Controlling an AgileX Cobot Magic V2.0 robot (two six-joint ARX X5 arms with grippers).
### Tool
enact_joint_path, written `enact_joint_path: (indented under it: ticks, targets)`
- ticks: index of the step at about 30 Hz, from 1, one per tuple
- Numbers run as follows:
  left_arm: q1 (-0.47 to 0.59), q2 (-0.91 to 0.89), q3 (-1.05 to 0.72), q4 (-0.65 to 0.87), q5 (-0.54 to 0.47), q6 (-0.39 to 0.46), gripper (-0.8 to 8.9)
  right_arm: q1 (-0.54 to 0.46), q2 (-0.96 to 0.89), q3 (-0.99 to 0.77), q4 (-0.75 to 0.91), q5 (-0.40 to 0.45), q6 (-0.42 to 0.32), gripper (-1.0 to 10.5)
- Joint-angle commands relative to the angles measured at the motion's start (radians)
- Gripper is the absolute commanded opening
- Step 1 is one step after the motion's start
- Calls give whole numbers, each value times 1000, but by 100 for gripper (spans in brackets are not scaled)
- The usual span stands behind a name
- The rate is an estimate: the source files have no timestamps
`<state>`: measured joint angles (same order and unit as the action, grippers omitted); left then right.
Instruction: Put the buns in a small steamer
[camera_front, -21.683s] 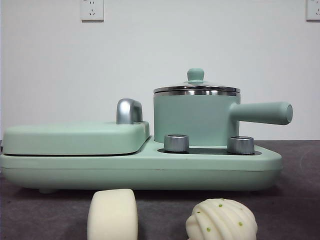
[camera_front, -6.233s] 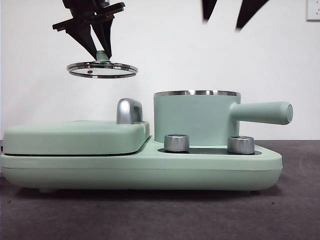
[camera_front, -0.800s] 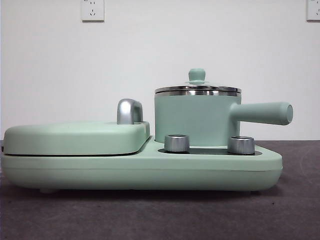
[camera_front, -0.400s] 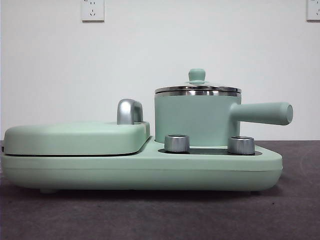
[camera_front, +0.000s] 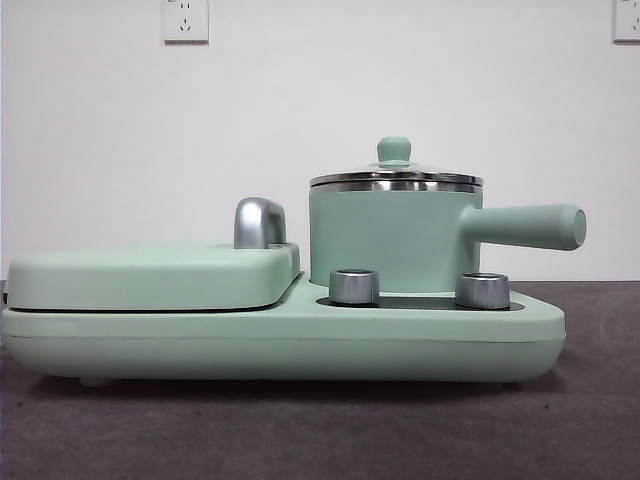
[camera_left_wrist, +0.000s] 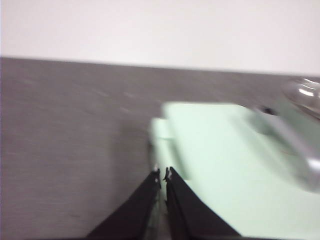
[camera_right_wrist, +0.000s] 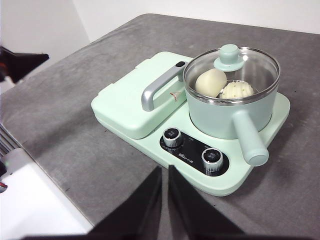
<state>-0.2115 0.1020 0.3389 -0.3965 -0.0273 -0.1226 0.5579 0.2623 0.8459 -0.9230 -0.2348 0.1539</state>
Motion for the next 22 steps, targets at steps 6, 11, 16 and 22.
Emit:
enact_joint_path:
  ticks: [6, 11, 16, 22]
  targets:
    - [134, -99, -242, 175, -20, 43, 21, 8, 3, 5, 11, 0, -8, 19]
    - [173, -99, -279, 210, -20, 33, 21, 7, 3, 5, 11, 0, -8, 19]
    - [194, -99, -290, 202, -19, 23, 21, 8, 3, 5, 11, -1, -8, 19]
    - [197, -98, -316, 182, -13, 13, 21, 8, 3, 5, 11, -1, -8, 19]
